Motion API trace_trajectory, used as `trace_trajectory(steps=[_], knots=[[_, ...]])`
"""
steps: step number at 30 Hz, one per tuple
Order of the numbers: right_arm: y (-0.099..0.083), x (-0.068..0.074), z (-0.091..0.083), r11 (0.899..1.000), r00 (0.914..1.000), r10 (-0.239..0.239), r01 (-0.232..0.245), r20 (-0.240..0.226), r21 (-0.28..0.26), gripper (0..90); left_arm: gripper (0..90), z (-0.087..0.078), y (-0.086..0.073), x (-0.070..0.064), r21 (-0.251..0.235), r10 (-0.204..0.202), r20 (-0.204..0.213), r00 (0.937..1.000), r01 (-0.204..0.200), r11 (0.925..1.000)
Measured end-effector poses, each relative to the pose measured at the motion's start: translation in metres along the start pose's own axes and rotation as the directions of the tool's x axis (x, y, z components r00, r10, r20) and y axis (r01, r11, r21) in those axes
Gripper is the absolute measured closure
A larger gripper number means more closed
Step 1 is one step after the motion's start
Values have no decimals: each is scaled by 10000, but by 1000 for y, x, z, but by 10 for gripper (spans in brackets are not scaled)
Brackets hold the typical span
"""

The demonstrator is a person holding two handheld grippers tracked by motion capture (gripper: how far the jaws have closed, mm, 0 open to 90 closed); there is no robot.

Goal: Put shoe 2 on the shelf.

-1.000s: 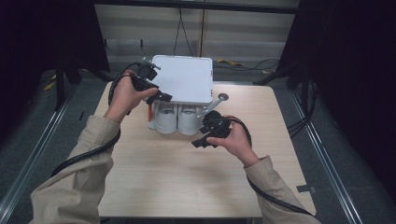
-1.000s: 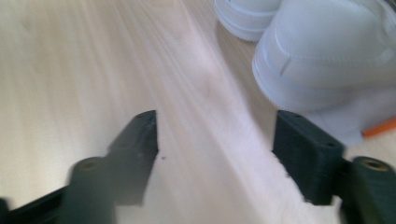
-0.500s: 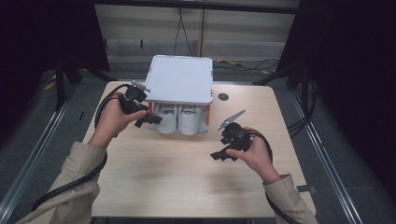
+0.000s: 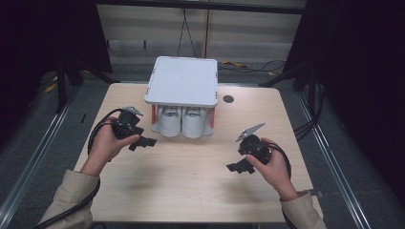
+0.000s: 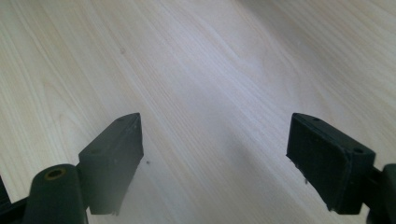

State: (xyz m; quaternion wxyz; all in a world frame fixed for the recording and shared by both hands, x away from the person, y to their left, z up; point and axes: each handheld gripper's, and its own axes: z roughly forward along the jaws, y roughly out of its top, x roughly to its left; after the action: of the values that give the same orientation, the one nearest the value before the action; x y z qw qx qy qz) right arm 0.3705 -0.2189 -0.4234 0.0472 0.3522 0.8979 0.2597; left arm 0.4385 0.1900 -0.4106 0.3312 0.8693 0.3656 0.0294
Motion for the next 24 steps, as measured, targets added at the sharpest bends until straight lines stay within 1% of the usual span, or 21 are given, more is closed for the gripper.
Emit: trace_trajectory(steps=[3,5,6,8,11,15,20,21,22,24], knots=[[-8,0,-2,9997,9998,199,-199,-54,-120,180,227,2,-11,3,94,-102,29,9999,102,9999],[-12,-1,-2,9998,9998,176,-176,-11,-131,180,227,3,-19,5,190,-171,44,9998,170,9997],[-14,-2,-2,9997,9998,222,-221,21,-144,179,227,3,-23,6,163,-216,-7,9998,216,9996],[-20,-4,-3,9994,9995,314,-314,35,-162,180,226,2,-30,7,50,-295,23,9996,295,9996],[-27,-6,-4,9987,9988,488,-487,79,-149,180,225,2,-39,9,54,-340,20,9994,340,9994],[-37,-8,-4,9984,9981,567,-566,252,-53,179,220,4,-51,9,101,-417,-4,9991,417,9991],[-50,-9,-4,9978,9959,656,-658,628,18,179,214,5,-62,9,56,-415,-26,9991,415,9991],[-53,-10,-5,9973,9947,735,-737,718,1,180,210,5,-64,9,-9,-436,1,9990,436,9990],[-55,-10,-5,9969,9937,792,-789,792,-64,179,205,5,-66,9,24,-403,-43,9992,403,9992],[-60,-11,-7,9953,9922,953,-936,801,-245,180,205,6,-70,8,-75,-440,3,9990,440,9990]])
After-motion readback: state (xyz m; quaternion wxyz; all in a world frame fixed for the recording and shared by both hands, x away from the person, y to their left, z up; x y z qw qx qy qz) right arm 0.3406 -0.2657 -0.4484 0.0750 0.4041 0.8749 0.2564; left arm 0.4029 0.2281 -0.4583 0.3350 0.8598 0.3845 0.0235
